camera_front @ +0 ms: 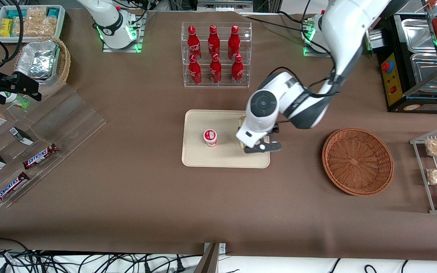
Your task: Place sandwich from basket to tray
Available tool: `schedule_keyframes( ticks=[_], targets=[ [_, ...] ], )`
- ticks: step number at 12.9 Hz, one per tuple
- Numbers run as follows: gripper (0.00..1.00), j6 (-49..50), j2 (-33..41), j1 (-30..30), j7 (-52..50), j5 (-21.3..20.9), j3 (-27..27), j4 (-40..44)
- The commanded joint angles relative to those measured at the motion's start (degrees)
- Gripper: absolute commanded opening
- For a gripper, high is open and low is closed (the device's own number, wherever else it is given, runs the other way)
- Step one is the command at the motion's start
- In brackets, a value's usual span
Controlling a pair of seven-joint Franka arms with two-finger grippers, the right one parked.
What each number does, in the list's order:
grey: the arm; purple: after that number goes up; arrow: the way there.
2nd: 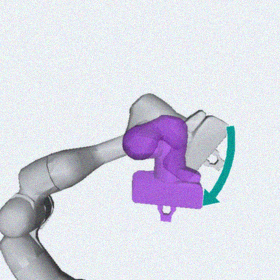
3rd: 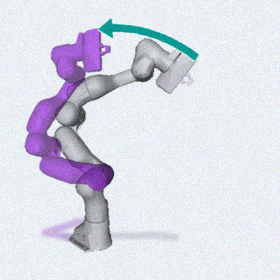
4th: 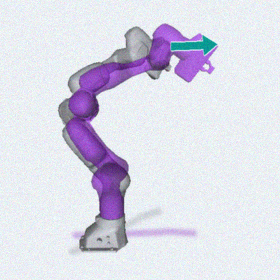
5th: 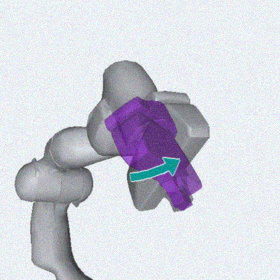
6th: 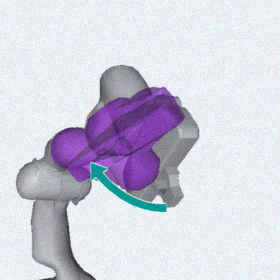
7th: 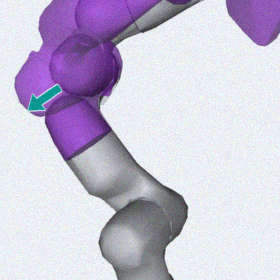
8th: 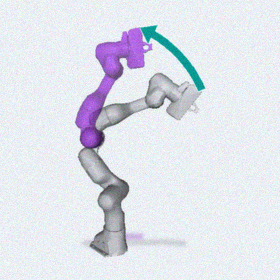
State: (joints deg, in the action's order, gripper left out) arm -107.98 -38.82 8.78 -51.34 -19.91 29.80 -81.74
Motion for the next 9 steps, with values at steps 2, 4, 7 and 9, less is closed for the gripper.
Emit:
schedule_keyframes(
  ticks=[2,4,7,9],
  targets=[
    [1.00,6.6,2.8,-3.2,-0.5,-0.9,0.2,6.1],
    [1.00,7.5,5.7,-7.0,0.1,-0.3,0.5,6.2],
    [1.00,9.3,6.2,-9.9,0.5,-0.3,0.9,6.2],
    [1.00,9.4,8.4,-11.6,5.5,2.0,0.3,5.7]
  ],
)
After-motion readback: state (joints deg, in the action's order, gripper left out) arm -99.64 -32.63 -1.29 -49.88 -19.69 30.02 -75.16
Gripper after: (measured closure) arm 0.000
